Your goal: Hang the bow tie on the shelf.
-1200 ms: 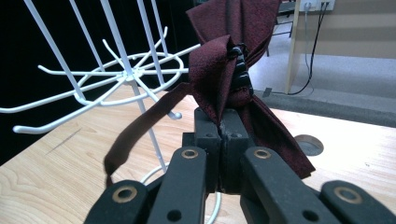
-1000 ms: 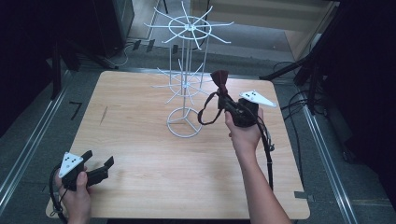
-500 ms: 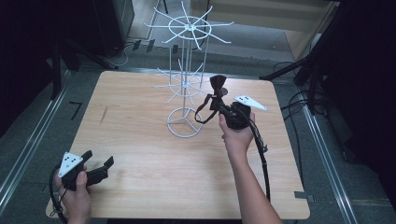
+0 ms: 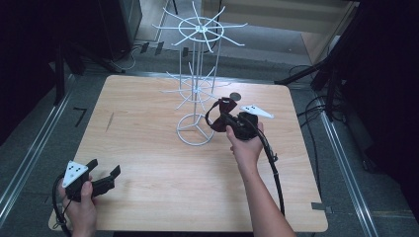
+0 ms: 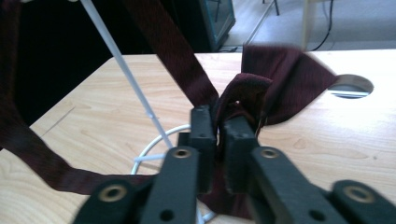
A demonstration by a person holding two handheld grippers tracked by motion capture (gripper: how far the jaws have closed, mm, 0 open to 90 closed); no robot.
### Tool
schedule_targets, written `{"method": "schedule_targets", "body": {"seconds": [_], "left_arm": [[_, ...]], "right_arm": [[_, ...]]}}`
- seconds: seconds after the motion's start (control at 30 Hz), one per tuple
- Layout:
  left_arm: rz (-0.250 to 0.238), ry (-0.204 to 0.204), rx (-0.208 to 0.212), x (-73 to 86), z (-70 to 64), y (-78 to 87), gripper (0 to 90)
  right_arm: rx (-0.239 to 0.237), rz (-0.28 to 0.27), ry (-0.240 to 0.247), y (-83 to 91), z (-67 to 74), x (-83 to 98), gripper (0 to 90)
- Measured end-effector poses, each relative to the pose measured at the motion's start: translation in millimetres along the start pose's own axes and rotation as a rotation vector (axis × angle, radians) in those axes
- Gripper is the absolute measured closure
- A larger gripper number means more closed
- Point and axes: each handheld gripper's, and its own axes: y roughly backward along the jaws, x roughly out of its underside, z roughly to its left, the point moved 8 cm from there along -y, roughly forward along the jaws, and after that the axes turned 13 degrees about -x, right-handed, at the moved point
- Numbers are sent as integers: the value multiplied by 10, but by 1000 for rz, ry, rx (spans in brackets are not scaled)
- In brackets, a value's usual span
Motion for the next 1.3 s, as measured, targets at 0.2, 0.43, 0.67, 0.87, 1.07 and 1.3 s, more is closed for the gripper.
{"method": "schedule_targets", "body": {"seconds": [0.2, 0.43, 0.67, 0.87, 1.07, 1.3], "left_arm": [[1, -1, 0, 0, -1, 1, 134], [0, 0, 0, 0, 0, 1, 134], [-3, -2, -2, 0, 0, 4, 135], [-5, -4, -3, 0, 1, 9, 136], [-15, 0, 2, -3, 0, 19, 137], [-19, 3, 8, -4, -2, 26, 136]], "right_arm": [[-15, 53, 8, 40, -18, 85, 478], [-8, 61, 3, 180, -50, 134, 337], [-24, 61, 10, 309, -37, 173, 259], [-32, 83, 12, 403, -1, 209, 178], [-33, 91, 12, 538, 58, 268, 159], [3, 109, 30, 718, 10, 446, 153]]}}
